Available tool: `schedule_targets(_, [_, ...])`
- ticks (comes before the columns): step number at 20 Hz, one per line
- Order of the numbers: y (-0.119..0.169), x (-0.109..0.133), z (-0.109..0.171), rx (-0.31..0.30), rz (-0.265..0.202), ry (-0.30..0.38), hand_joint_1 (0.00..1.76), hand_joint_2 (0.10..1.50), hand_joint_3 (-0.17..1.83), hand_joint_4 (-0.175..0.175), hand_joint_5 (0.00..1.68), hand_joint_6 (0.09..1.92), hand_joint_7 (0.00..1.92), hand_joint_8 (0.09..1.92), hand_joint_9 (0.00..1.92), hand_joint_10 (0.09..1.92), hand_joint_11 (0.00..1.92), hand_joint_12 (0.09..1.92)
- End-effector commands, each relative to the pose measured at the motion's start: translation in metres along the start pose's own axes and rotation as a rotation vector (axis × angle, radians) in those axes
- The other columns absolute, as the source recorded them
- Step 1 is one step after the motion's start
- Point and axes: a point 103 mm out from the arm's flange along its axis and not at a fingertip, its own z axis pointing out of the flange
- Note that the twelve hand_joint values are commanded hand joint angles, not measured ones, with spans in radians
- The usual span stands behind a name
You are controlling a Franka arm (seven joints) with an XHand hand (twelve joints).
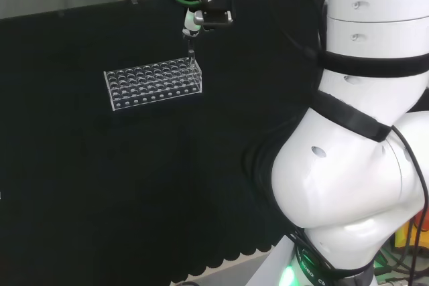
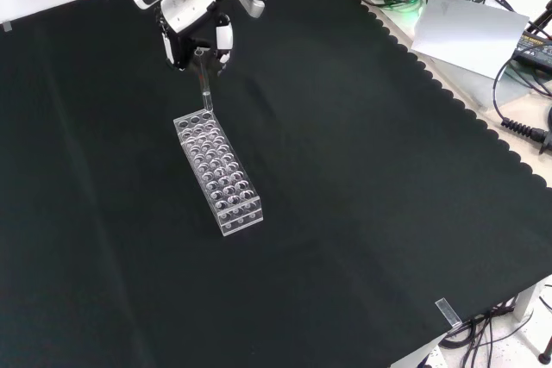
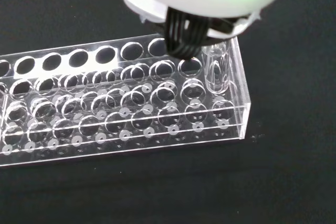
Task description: Put the test tube back in the rack.
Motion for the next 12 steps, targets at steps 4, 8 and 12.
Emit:
schedule_targets(4, [0.008, -0.009, 0.006, 0.023, -0.006, 0.014, 1.32, 0.57, 0.80, -0.175, 1.27, 0.69, 1.33, 0.69, 1.58, 0.71, 1.29, 0.86])
schedule_targets(8, [0.014, -0.015, 0.011, 0.020, 0.000, 0.008, 1.32, 0.57, 0.80, -0.175, 1.27, 0.69, 1.33, 0.69, 1.58, 0.71, 1.29, 0.86])
schedule_targets(12, [0.016, -0.016, 0.015, 0.028, -0.001, 0.008, 1.32, 0.57, 0.80, -0.175, 1.27, 0.69, 1.33, 0.69, 1.58, 0.71, 1.29, 0.86])
